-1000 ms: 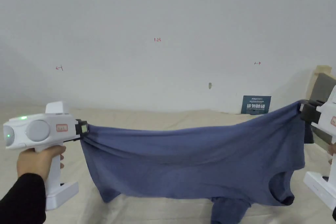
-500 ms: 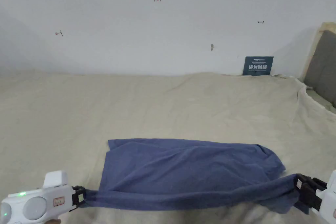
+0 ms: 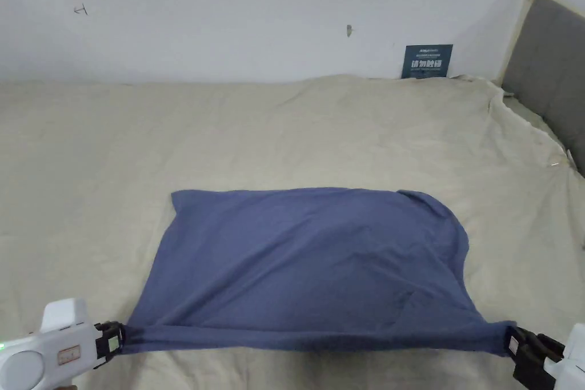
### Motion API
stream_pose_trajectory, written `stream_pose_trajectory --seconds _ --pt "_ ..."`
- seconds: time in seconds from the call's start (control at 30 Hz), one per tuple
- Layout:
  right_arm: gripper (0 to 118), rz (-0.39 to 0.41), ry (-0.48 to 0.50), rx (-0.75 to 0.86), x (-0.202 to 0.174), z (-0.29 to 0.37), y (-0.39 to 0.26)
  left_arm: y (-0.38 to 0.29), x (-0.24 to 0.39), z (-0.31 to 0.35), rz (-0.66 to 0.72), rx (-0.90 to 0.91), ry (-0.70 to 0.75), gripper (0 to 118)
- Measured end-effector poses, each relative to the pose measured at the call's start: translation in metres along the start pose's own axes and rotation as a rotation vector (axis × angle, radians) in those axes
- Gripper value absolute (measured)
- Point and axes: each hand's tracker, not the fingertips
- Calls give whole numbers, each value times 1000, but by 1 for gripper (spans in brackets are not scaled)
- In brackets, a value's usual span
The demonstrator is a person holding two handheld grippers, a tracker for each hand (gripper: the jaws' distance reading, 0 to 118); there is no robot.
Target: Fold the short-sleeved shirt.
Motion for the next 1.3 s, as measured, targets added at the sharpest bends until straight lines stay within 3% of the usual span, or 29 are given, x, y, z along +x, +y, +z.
stream_pose_trajectory --seconds 0.3,0.47,0.67,0.77,0.8,0.83,0.87,0.93,0.97,1.17,1.3 --pt "0 5 -21 -68 4 11 -33 -40 -8 3 -36 -42 19 1" --pt "0 -5 -92 -204 12 -25 -57 -56 -5 -15 -125 -75 62 1" --pt "0 -33 -162 -335 17 -65 -74 -66 0 -25 -120 -86 89 2" --pt "1 -25 -175 -349 13 -66 -72 -61 2 -24 -85 -106 99 16" --pt "2 -19 -176 -351 12 -65 -69 -58 7 -19 -69 -118 105 32" --pt "6 -17 -178 -350 11 -63 -65 -56 10 -15 -56 -129 109 48" --pt "18 -18 -179 -349 9 -57 -61 -53 11 -11 -48 -133 109 67" --pt "76 -10 -187 -314 4 -47 -45 -45 16 2 -34 -117 112 95" --pt "91 2 -178 -277 1 -41 -35 -39 20 11 -22 -86 110 100" --pt "95 86 -118 5 -37 2 46 10 48 63 -31 172 48 101" --pt "94 102 -81 158 -65 25 80 32 77 96 -82 304 67 101"
